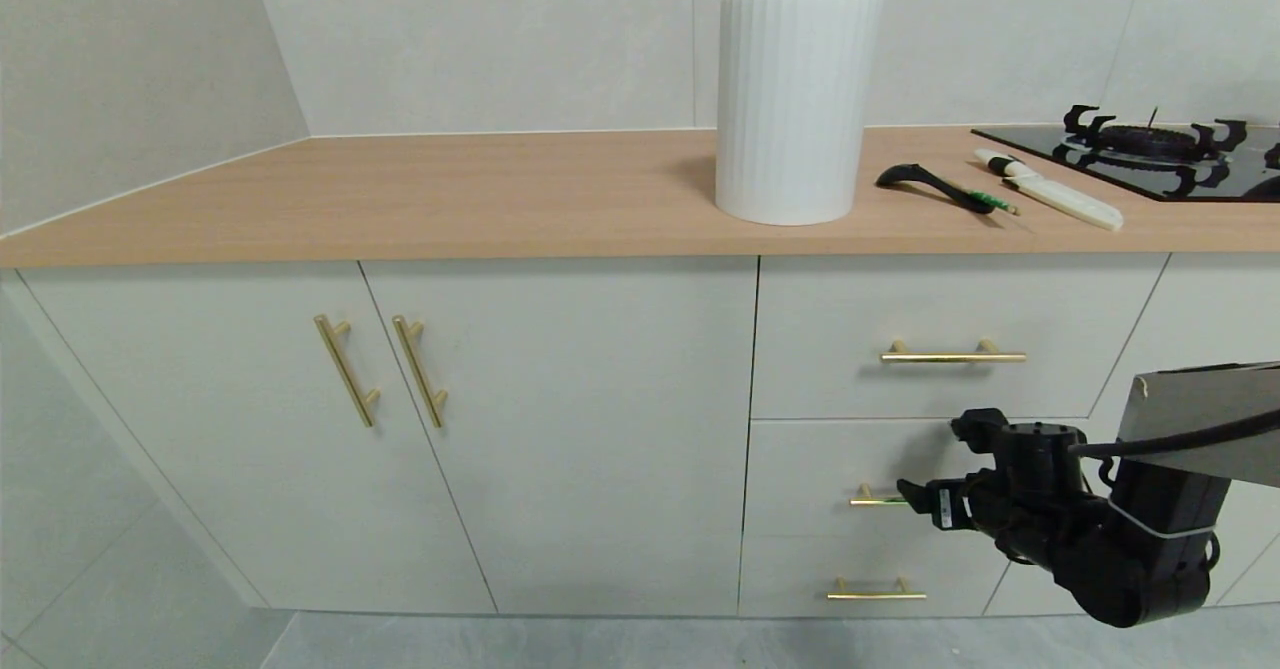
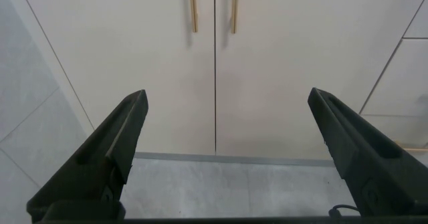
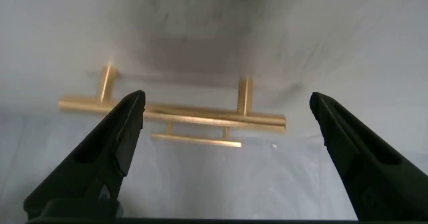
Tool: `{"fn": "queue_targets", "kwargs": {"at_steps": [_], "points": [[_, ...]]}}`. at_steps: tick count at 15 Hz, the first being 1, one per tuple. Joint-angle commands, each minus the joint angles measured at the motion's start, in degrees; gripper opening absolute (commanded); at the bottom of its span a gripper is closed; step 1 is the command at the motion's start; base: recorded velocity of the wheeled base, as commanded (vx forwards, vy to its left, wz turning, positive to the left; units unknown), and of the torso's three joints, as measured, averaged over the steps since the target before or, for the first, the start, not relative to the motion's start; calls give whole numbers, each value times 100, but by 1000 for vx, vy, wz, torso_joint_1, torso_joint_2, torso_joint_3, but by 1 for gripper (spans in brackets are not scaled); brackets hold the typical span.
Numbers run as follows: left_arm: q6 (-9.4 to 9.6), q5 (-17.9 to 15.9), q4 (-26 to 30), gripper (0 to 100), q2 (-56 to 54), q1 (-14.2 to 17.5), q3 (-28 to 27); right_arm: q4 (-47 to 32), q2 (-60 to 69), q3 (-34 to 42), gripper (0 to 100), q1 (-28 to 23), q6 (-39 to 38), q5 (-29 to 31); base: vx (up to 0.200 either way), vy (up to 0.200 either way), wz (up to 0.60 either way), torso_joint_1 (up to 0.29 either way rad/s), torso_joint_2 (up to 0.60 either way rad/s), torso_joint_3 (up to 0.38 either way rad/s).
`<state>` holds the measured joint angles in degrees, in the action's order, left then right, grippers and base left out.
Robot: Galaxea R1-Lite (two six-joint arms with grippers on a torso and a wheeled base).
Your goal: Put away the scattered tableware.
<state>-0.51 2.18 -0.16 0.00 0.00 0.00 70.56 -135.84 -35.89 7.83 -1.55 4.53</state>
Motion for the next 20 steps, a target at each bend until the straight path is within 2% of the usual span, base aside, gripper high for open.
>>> {"fn": "queue_targets", "kwargs": {"at_steps": [1, 20], "points": [[-2, 2, -2, 100, 9, 0, 0, 169, -268, -50, 100, 0, -30, 74, 0, 0, 0, 0, 0, 0], [-2, 2, -2, 100, 9, 0, 0, 90, -417, 117, 100, 8, 93, 100, 0, 0, 0, 0, 0, 0]]}}
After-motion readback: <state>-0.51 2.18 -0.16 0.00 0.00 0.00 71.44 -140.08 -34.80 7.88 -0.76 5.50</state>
